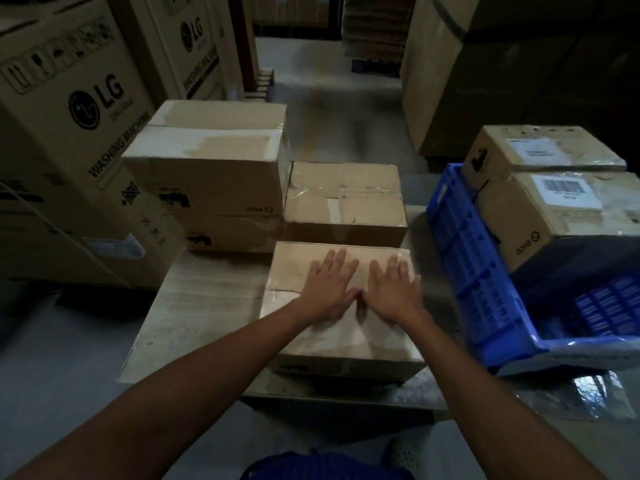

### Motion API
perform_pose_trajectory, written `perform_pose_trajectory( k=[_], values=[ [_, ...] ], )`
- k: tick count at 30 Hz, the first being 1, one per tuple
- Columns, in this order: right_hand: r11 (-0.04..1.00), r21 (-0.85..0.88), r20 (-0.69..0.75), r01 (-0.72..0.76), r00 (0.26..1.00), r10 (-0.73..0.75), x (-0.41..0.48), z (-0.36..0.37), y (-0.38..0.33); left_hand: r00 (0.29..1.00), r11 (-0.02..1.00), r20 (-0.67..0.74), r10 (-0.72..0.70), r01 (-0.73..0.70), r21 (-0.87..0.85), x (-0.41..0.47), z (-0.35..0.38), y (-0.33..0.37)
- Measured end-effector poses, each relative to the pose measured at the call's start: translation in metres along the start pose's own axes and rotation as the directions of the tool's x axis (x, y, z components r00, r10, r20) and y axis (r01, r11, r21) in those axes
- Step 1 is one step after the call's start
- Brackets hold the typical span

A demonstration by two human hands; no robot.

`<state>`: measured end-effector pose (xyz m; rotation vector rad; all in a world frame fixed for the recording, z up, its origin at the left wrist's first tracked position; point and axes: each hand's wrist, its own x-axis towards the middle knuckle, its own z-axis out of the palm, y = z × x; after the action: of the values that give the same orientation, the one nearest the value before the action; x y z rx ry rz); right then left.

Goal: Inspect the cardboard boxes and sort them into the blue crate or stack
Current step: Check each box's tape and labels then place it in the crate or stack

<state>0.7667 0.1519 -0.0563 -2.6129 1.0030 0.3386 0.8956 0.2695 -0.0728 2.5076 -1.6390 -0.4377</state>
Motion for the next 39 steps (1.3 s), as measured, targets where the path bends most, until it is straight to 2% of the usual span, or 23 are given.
perform_pose_trajectory(
  k=[3,6,11,15,18,22,25,30,32,34,37,39],
  values=[
    [0.998,-0.052,0.011,0.020,1.000,-0.019,0.000,0.005,0.009,0.999,1.000,-0.029,-0.015,0.016,0.005,-0.001,0.015,0.000],
    [0.999,0.033,0.004,0.013,1.000,-0.013,0.001,0.006,0.010,0.999,0.999,-0.025,-0.046,0.046,0.013,0.001,0.017,0.004],
    [0.997,0.049,0.028,0.068,0.997,-0.069,-0.003,0.001,0.021,0.997,0.997,-0.017,-0.080,0.081,0.011,-0.002,0.013,0.014],
    [0.976,0.100,-0.146,0.195,0.973,-0.180,-0.028,-0.002,0.033,0.999,0.999,-0.039,-0.032,0.031,-0.038,-0.025,0.020,0.031],
    [0.958,-0.046,-0.115,0.284,0.951,-0.287,-0.058,0.023,0.029,1.000,0.997,-0.001,0.016,-0.016,0.076,-0.042,0.040,0.036],
    [0.961,-0.116,-0.040,0.250,0.966,-0.256,-0.057,0.025,0.031,1.000,0.995,0.010,-0.002,0.001,0.096,-0.042,0.039,0.035],
    [0.941,-0.180,0.016,0.285,0.958,-0.287,-0.060,0.029,0.034,1.000,0.997,0.003,-0.007,0.006,0.081,-0.044,0.038,0.035],
    [0.928,-0.218,-0.055,0.302,0.946,-0.321,-0.061,0.047,0.041,0.999,0.999,-0.031,-0.007,0.008,0.049,-0.048,0.039,0.034],
    [0.936,-0.168,-0.096,0.310,0.940,-0.329,-0.060,0.046,0.042,0.997,0.999,-0.062,-0.052,0.052,0.005,-0.049,0.037,0.035],
    [0.964,0.001,-0.183,0.266,0.948,-0.262,-0.060,0.044,0.044,0.974,0.986,-0.152,-0.165,0.157,-0.063,-0.051,0.033,0.033],
    [0.903,0.413,-0.318,0.121,0.948,0.019,-0.054,0.033,0.045,0.860,0.901,-0.284,-0.424,0.370,-0.225,-0.046,0.017,0.012],
    [0.784,0.621,-0.269,0.008,0.941,0.204,-0.048,0.017,0.041,0.760,0.781,-0.220,-0.611,0.534,-0.324,-0.038,0.004,-0.010]
  ],
)
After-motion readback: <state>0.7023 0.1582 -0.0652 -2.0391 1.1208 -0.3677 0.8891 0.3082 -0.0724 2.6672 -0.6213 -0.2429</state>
